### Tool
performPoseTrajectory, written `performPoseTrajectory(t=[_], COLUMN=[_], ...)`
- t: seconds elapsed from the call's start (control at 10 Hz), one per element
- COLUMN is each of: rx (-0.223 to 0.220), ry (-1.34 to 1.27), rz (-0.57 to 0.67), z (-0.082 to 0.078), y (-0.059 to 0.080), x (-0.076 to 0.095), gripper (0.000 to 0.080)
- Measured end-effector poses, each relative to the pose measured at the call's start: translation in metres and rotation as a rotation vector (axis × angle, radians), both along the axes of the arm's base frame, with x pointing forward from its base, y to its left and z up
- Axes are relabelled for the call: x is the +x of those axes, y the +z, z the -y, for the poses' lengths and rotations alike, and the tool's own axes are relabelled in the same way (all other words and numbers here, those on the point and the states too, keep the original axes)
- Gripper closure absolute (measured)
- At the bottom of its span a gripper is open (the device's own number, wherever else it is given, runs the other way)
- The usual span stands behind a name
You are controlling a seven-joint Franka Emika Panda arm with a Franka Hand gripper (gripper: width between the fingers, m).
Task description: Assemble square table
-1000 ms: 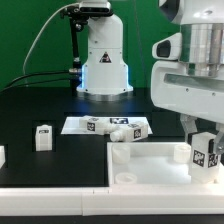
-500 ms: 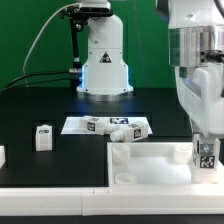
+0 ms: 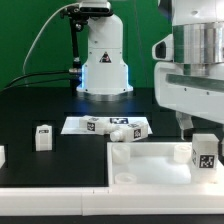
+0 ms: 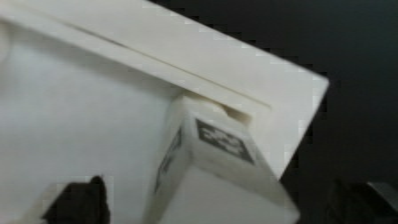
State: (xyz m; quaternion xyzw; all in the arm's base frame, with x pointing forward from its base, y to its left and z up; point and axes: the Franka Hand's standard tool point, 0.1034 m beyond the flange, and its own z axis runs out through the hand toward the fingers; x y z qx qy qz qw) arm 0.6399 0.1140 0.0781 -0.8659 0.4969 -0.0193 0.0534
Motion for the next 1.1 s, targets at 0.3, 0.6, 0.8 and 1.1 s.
performPoseTrajectory(t=[0.3,0.6,0.8,1.1], rx=[-0.017,-0.086,-0.083,-0.071], ry=[0.129,0.628,0.618,0.479], rz=[0.008,0.032,0.030,0.020], z=[0.0027,-0.0043,-0.0054,-0.0037], y=[-0.0008,-0.0035,-0.0041,-0.0046], x=[0.0001,-0.0015,-0.0022,-0.0026], gripper=[0.0151,0.0151,0.0151,0.0426])
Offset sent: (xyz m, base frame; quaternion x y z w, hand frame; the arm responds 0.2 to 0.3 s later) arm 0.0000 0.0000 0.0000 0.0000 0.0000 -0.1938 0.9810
